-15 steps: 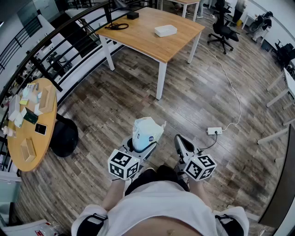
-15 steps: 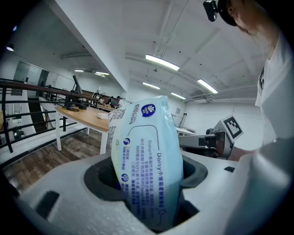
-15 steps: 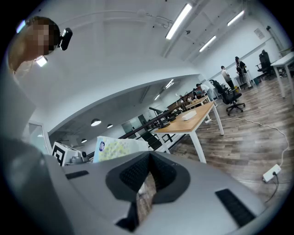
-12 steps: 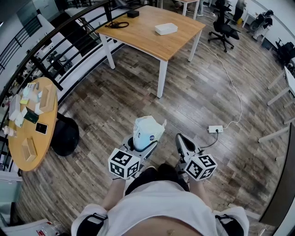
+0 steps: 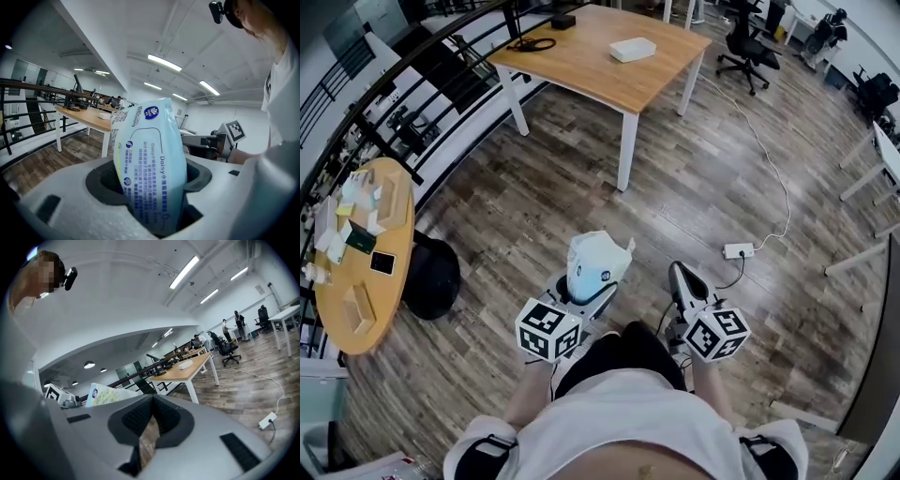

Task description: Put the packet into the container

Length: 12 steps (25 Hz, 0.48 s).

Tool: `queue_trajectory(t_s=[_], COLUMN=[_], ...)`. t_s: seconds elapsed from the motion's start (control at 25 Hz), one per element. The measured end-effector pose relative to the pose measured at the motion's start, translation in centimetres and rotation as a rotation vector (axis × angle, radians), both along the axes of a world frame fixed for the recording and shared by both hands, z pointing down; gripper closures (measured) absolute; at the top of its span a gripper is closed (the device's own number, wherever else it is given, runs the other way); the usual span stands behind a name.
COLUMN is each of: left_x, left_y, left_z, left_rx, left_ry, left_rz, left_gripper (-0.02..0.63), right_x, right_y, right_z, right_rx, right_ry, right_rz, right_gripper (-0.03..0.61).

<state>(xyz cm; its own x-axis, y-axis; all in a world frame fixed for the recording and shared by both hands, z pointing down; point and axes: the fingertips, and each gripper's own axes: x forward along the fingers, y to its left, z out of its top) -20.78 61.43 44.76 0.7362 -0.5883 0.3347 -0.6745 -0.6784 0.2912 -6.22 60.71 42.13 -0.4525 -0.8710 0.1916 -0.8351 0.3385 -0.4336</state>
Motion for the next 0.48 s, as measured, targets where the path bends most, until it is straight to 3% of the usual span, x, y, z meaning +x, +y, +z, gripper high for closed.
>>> queue_trajectory(t_s=[0.32,0.48], left_x=[1.8,3.4], left_y=[-0.4,-2.0], left_z=[0.5,0.7], left_rx=[0.01,0.013], left_ry=[0.022,0.019], left_rz=[0.029,0.05], left_gripper=[0.311,0.311], right_x=[1.7,2.7], right_y=[-0.6,-3.5], right_z=[-0.7,-1.5], right_rx=[0.029,0.034], right_ry=[0.013,-0.008], right_rz=[0.038,0.059], right_gripper=[0.568,0.568])
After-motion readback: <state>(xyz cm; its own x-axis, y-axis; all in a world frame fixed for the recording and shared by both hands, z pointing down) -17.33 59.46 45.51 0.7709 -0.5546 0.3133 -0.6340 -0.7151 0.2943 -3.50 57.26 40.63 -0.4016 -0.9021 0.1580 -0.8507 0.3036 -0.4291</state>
